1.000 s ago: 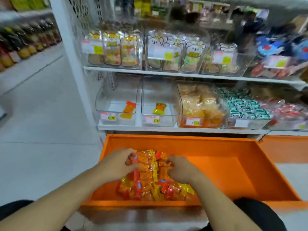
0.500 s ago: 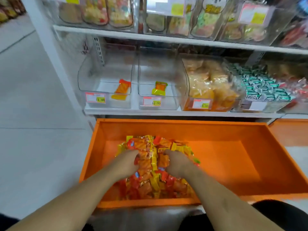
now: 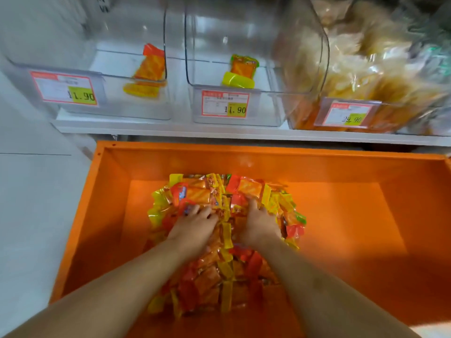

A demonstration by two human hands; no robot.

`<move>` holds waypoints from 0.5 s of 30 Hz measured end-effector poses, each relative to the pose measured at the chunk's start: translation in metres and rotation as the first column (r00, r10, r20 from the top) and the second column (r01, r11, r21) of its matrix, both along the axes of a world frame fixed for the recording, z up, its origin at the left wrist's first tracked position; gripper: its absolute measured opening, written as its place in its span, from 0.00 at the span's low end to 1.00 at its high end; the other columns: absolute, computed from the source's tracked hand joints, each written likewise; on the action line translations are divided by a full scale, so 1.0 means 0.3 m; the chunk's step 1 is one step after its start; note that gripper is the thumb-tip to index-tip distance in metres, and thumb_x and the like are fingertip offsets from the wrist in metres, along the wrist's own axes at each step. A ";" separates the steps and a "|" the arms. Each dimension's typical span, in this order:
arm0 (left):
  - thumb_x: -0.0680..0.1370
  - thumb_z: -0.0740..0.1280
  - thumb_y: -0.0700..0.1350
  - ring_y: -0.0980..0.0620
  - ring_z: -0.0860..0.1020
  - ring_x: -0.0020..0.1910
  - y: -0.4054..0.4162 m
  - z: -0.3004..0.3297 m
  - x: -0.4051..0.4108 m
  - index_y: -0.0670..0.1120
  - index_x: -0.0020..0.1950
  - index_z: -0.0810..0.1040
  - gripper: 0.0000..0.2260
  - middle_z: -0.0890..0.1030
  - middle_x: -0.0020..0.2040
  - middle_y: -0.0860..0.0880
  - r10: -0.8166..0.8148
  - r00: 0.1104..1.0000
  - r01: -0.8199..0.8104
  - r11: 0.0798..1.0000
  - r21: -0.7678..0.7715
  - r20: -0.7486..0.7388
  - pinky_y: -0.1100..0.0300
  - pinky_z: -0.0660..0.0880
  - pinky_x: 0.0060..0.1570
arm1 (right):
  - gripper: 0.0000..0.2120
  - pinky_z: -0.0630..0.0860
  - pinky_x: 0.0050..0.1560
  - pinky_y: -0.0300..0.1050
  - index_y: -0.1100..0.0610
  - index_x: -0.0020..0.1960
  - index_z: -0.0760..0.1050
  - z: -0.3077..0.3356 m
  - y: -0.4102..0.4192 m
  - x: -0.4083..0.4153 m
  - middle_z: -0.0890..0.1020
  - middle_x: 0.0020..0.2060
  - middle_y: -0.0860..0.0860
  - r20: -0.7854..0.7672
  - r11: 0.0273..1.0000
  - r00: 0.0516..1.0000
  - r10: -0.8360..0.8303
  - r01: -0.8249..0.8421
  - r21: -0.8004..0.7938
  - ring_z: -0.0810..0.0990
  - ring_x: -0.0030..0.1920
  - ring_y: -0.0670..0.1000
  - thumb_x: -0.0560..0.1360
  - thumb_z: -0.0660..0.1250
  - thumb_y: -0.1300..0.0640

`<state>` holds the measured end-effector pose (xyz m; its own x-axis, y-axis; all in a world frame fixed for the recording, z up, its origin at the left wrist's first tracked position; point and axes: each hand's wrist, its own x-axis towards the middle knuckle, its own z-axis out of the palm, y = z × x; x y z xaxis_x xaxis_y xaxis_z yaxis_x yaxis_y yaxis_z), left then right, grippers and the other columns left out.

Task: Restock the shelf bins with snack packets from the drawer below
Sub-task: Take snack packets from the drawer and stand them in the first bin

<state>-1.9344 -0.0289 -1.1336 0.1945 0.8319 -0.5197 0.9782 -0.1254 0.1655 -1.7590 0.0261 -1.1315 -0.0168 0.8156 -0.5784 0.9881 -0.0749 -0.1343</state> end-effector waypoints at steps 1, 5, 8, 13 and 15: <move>0.74 0.78 0.50 0.41 0.58 0.79 -0.002 0.004 0.005 0.50 0.78 0.63 0.37 0.61 0.80 0.48 0.010 1.000 -0.010 1.000 -0.003 0.003 0.44 0.72 0.68 | 0.47 0.83 0.54 0.58 0.46 0.78 0.53 -0.009 -0.002 0.000 0.80 0.58 0.55 -0.030 1.000 0.999 -0.020 0.020 0.016 0.81 0.60 0.61 0.69 0.79 0.51; 0.72 0.79 0.51 0.44 0.65 0.76 -0.029 0.030 -0.018 0.53 0.74 0.65 0.35 0.72 0.74 0.49 0.108 0.989 -0.109 0.994 0.006 0.096 0.47 0.72 0.67 | 0.38 0.80 0.39 0.50 0.47 0.77 0.57 0.014 -0.010 0.022 0.82 0.47 0.51 -0.166 0.993 0.982 -0.088 0.100 0.067 0.84 0.46 0.57 0.73 0.72 0.59; 0.70 0.79 0.55 0.46 0.77 0.65 -0.041 0.092 -0.053 0.54 0.61 0.76 0.23 0.81 0.61 0.50 0.260 0.935 -0.273 0.962 0.021 0.240 0.53 0.76 0.58 | 0.31 0.78 0.41 0.49 0.54 0.74 0.62 0.099 0.003 0.036 0.80 0.47 0.53 -0.291 0.983 0.943 -0.158 0.178 0.042 0.83 0.49 0.59 0.74 0.70 0.60; 0.75 0.76 0.55 0.59 0.74 0.37 -0.009 0.359 -0.085 0.53 0.38 0.72 0.15 0.76 0.37 0.55 0.385 0.801 -0.441 0.897 0.019 0.458 0.65 0.63 0.31 | 0.38 0.84 0.45 0.49 0.52 0.75 0.61 0.371 0.047 -0.001 0.82 0.50 0.53 -0.568 0.961 0.784 -0.251 0.270 -0.052 0.84 0.47 0.53 0.72 0.79 0.58; 0.79 0.72 0.54 0.56 0.74 0.37 -0.002 0.484 -0.095 0.53 0.38 0.71 0.15 0.75 0.37 0.55 0.389 0.772 -0.473 0.880 0.046 0.503 0.66 0.64 0.31 | 0.33 0.85 0.52 0.58 0.52 0.69 0.67 0.512 0.054 -0.014 0.84 0.49 0.54 -0.668 0.963 0.708 -0.227 0.265 -0.047 0.86 0.49 0.55 0.71 0.81 0.59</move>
